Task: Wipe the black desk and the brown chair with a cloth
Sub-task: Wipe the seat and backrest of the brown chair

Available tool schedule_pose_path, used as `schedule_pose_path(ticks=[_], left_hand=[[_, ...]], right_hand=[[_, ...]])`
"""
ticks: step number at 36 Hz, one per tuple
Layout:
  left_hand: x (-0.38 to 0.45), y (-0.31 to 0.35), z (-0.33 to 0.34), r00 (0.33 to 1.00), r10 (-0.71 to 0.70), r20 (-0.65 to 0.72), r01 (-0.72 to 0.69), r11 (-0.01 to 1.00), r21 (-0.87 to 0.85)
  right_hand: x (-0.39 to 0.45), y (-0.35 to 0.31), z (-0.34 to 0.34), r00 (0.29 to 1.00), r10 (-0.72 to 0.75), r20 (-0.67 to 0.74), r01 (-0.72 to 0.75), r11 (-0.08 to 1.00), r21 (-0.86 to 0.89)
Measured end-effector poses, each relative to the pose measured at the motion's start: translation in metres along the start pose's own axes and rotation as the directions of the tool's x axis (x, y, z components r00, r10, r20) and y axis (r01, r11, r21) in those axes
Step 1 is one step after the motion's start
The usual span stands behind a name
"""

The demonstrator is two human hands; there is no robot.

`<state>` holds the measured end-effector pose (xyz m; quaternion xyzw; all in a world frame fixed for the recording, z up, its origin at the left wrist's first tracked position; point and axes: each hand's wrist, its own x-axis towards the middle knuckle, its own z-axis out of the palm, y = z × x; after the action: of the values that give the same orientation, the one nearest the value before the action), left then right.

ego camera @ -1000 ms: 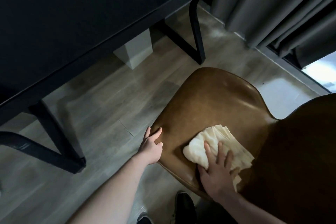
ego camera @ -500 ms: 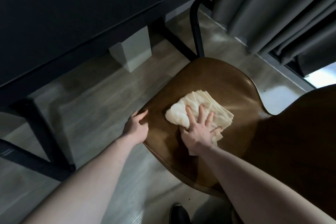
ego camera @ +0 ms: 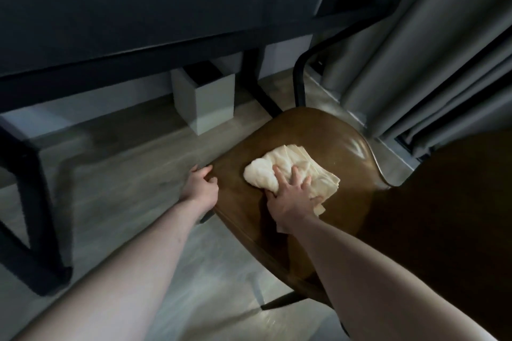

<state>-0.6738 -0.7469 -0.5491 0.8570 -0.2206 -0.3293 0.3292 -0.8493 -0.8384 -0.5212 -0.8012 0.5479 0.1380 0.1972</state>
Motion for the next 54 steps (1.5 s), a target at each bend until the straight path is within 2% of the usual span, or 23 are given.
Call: schedule_pose_path(ticks=[3, 7, 9, 12, 15, 19, 22, 26, 28, 31, 34, 37, 41, 45, 48, 51, 54], left_hand=[[-0.031, -0.002, 0.000, 0.994, 0.085, -0.062, -0.079, 0.992, 0.094], [-0.095, -0.019, 0.003, 0.960, 0.269, 0.080, -0.280, 0.939, 0.200], [-0.129, -0.032, 0.007, 0.929, 0.333, 0.160, -0.361, 0.911, 0.200], [-0.172, -0.048, 0.016, 0.900, 0.395, 0.183, -0.429, 0.877, 0.217], [-0.186, -0.058, 0.019, 0.908, 0.375, 0.187, -0.411, 0.887, 0.212], [-0.194, -0.064, 0.002, 0.937, 0.271, 0.219, -0.331, 0.891, 0.311], [-0.210, -0.061, -0.026, 0.973, 0.187, 0.133, -0.224, 0.900, 0.373], [-0.246, -0.035, -0.071, 0.975, 0.215, 0.052, -0.218, 0.901, 0.374], [-0.266, -0.017, -0.092, 0.965, 0.264, 0.005, -0.247, 0.894, 0.375], [-0.295, 0.009, -0.116, 0.939, 0.342, -0.046, -0.301, 0.879, 0.370], [-0.323, 0.029, -0.128, 0.907, 0.405, -0.113, -0.359, 0.886, 0.295], [-0.352, 0.044, -0.126, 0.881, 0.434, -0.190, -0.400, 0.896, 0.195], [-0.392, 0.062, -0.104, 0.864, 0.466, -0.190, -0.444, 0.884, 0.145], [-0.430, 0.088, -0.069, 0.890, 0.456, -0.014, -0.455, 0.889, 0.044], [-0.449, 0.112, -0.038, 0.855, 0.497, 0.147, -0.503, 0.864, 0.008], [-0.451, 0.138, -0.005, 0.803, 0.557, 0.213, -0.586, 0.803, 0.109], [-0.455, 0.164, 0.026, 0.750, 0.624, 0.220, -0.661, 0.720, 0.213]], right_hand=[[-0.008, 0.004, -0.002, 0.999, -0.030, 0.021, 0.030, 1.000, 0.001], [-0.021, 0.004, -0.009, 1.000, -0.023, 0.015, 0.023, 1.000, -0.001], [-0.024, 0.002, -0.008, 0.998, -0.010, 0.059, 0.009, 1.000, 0.020], [-0.014, 0.006, 0.011, 0.993, -0.003, 0.121, 0.004, 1.000, -0.008], [-0.022, 0.009, 0.036, 0.991, -0.032, 0.130, 0.034, 0.999, -0.019], [-0.086, 0.013, 0.032, 0.992, -0.111, 0.064, 0.098, 0.979, 0.178], [-0.135, 0.024, 0.020, 0.985, -0.154, 0.077, 0.123, 0.942, 0.313], [-0.192, 0.034, 0.001, 0.977, -0.203, 0.061, 0.152, 0.873, 0.464], [-0.214, 0.039, -0.008, 0.982, -0.166, 0.091, 0.077, 0.788, 0.610], [-0.244, 0.049, -0.025, 0.956, -0.185, 0.225, -0.092, 0.541, 0.836], [-0.272, 0.064, -0.051, 0.958, -0.244, 0.154, -0.079, 0.294, 0.952], [-0.307, 0.083, -0.084, 0.943, -0.324, 0.079, -0.058, 0.074, 0.996], [-0.349, 0.113, -0.127, 0.938, -0.335, -0.086, 0.039, -0.146, 0.989], [-0.381, 0.142, -0.168, 0.942, -0.268, -0.203, 0.121, -0.295, 0.948], [-0.389, 0.168, -0.190, 0.948, -0.191, -0.255, 0.177, -0.348, 0.920], [-0.396, 0.191, -0.206, 0.940, -0.128, -0.317, 0.245, -0.394, 0.886], [-0.403, 0.209, -0.221, 0.920, -0.036, -0.390, 0.340, -0.422, 0.841]])
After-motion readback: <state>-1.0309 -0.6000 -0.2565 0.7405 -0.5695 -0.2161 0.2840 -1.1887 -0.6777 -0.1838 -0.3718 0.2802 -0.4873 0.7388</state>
